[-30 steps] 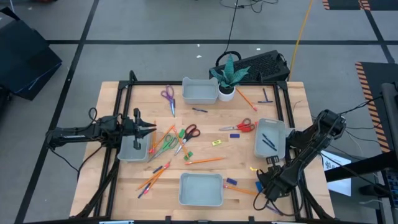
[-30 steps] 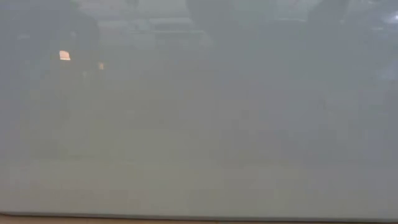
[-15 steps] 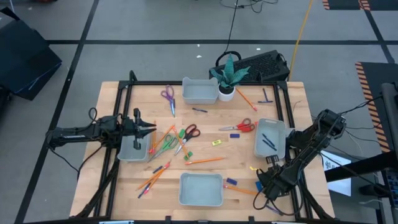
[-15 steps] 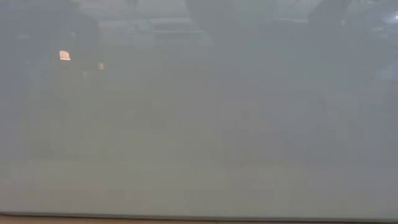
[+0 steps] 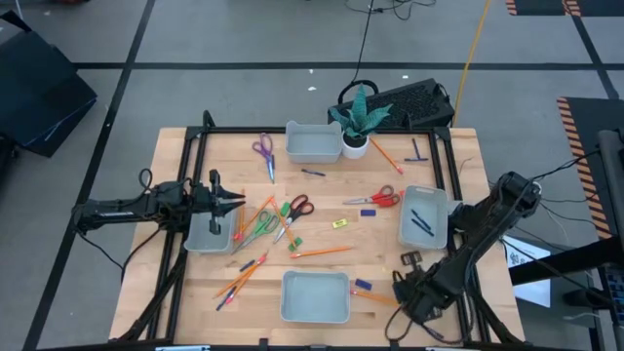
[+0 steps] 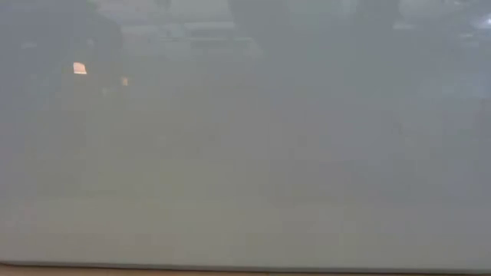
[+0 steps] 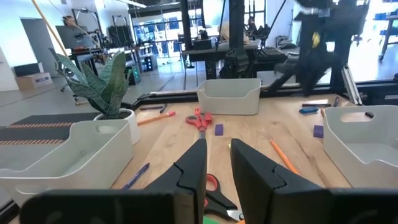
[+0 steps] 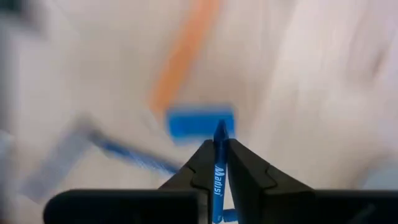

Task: Sort crayons/erasers/pens/pencils in bins
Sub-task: Put the blue crayon into the middle right gray bin

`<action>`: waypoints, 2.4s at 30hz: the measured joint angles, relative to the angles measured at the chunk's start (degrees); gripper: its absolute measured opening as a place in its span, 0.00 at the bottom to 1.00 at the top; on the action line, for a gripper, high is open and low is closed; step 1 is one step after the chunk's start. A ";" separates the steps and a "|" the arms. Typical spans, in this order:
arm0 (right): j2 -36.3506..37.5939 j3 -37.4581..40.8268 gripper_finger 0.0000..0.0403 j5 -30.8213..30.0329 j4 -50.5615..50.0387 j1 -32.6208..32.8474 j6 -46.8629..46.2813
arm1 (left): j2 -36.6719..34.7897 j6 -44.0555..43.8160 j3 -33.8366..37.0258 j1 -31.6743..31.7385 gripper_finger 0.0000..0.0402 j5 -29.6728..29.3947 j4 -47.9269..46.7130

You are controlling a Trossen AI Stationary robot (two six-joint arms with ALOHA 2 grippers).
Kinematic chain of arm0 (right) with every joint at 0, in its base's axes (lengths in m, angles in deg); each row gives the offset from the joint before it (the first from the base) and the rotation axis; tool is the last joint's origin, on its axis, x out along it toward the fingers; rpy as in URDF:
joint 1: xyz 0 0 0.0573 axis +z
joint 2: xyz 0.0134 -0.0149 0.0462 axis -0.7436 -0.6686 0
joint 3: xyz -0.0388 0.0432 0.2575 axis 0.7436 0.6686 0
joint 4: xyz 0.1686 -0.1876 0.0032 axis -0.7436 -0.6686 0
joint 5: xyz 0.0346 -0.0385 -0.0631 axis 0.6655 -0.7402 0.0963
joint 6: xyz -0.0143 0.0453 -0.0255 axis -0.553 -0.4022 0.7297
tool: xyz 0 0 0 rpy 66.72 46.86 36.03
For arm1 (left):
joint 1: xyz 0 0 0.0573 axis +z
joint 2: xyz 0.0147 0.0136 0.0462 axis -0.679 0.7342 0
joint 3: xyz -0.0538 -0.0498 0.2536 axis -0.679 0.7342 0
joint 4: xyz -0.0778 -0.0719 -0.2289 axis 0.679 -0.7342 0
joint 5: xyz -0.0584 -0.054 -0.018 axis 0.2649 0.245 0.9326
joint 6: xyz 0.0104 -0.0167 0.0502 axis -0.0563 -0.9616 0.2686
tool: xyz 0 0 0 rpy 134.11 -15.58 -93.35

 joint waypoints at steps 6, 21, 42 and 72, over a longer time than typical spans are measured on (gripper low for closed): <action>7.22 -4.49 0.07 -8.89 -6.52 -6.31 0.76 | 0.00 0.00 -0.01 0.00 0.19 -0.02 0.06; 25.47 7.84 0.07 -21.12 -20.01 -33.72 -3.91 | 0.01 0.00 0.00 0.02 0.19 0.00 0.04; 27.46 11.86 0.30 -8.97 -6.00 -29.83 -5.20 | 0.02 0.00 -0.01 0.02 0.19 0.00 0.04; -3.68 8.13 0.27 -1.03 16.93 13.65 25.79 | 0.01 0.00 0.01 0.02 0.19 0.00 0.06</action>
